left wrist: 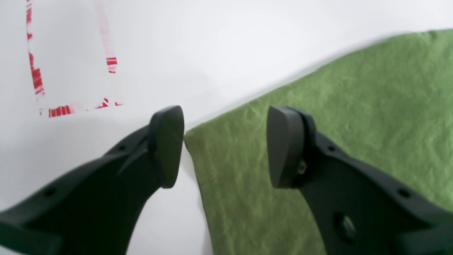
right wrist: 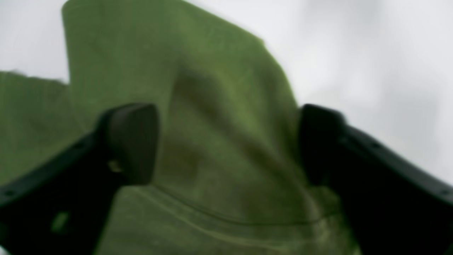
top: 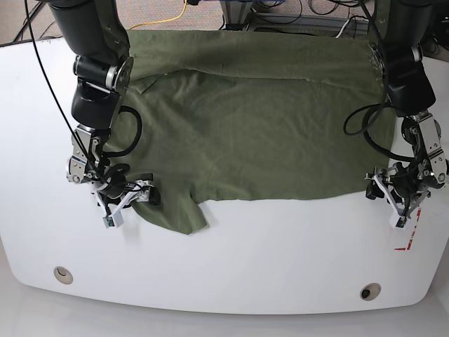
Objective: Layout the t-shirt on the table in an organized manner, then fold the t-shirt properly
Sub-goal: 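Grasp the hem corners with both grippers, then lift the hem with both grippers and fold it over toward the collar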
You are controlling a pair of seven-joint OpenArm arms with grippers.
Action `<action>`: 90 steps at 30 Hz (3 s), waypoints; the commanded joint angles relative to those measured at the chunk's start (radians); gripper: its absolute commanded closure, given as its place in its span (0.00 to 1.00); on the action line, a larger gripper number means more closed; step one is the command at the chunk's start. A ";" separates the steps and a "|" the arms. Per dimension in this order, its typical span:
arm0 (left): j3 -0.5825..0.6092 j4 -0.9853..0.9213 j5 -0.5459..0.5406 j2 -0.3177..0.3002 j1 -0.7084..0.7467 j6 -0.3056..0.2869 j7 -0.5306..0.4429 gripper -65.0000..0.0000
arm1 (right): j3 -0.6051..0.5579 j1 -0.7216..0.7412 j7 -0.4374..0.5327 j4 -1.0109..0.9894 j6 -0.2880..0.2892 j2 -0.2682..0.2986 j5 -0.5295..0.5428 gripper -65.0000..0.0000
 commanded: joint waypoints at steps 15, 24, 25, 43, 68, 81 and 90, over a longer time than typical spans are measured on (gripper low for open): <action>-0.108 0.011 -0.004 -0.016 -0.008 -0.001 -0.016 0.46 | -0.001 0.010 -0.044 0.002 0.007 0.003 -0.015 1.00; -0.108 -0.035 -0.005 -0.018 0.011 0.100 -0.079 0.46 | -0.001 0.009 -0.044 0.002 0.007 0.003 -0.015 1.00; -0.108 -0.054 -0.005 -0.018 0.009 0.104 -0.079 0.46 | -0.001 0.009 -0.044 0.002 0.007 0.003 -0.015 1.00; -0.105 -0.248 -0.002 -0.018 -0.025 0.107 -0.133 0.46 | -0.001 -0.005 -0.044 0.005 0.007 0.003 -0.015 1.00; -0.102 -0.282 -0.004 0.033 -0.043 0.101 -0.144 1.00 | -0.001 -0.031 -0.051 0.054 0.007 0.001 -0.015 1.00; -0.104 -0.006 -0.011 0.039 0.006 0.073 -0.081 1.00 | -0.003 -0.034 -0.113 0.179 0.007 0.004 -0.015 1.00; -0.104 0.109 -0.010 0.037 0.006 -0.001 0.019 1.00 | -0.003 -0.069 -0.233 0.368 0.007 0.003 -0.010 1.00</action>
